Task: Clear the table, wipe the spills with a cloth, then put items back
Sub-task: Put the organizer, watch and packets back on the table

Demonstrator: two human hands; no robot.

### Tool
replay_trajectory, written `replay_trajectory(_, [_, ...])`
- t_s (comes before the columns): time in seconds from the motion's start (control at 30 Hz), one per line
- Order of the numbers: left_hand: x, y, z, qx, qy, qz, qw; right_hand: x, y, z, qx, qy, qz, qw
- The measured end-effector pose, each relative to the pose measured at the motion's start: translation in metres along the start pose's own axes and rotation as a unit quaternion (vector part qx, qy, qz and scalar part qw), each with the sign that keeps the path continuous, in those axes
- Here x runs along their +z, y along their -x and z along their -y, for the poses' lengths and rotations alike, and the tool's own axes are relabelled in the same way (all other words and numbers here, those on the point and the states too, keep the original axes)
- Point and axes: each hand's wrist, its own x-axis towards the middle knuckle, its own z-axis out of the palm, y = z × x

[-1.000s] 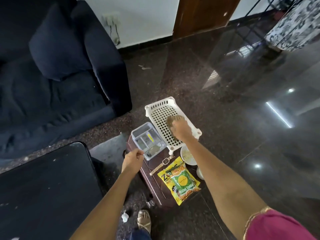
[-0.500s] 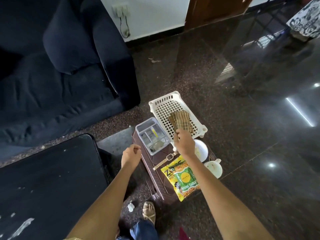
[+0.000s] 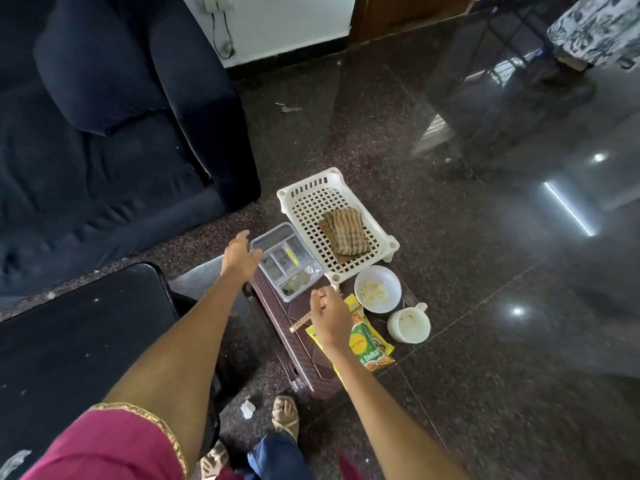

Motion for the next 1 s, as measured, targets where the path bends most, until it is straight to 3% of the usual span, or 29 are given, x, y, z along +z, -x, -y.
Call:
replay_trajectory(0.17, [0.012, -0.008, 0.007, -0.076, 0.106, 0.010, 0.991, 0.002, 0.012, -0.007, -0.001, -0.009, -0.013, 1.000])
replay_trajectory(0.43, [0.014, 0.026, 0.029, -0.152, 0.093, -0.069, 0.982, -0.018, 0.010, -0.008, 0.033, -0.033, -0.012, 0.999])
replay_trajectory(0.63, [0.007, 0.067, 0.065, -0.278, 0.199, -0.106, 0.934, -0.022, 0.030, -0.008, 0.063, 0.018, -0.007, 0.998])
replay_trajectory(0.73, [-0.002, 0.086, 0.085, -0.314, 0.243, -0.130, 0.909, -0.004, 0.045, 0.004, 0.067, -0.016, -0.005, 0.998])
replay_trajectory(1.0, [-0.032, 0.106, 0.141, -0.357, 0.282, -0.187, 0.871, 0.040, 0.055, 0.033, 0.296, -0.029, 0.009, 0.955])
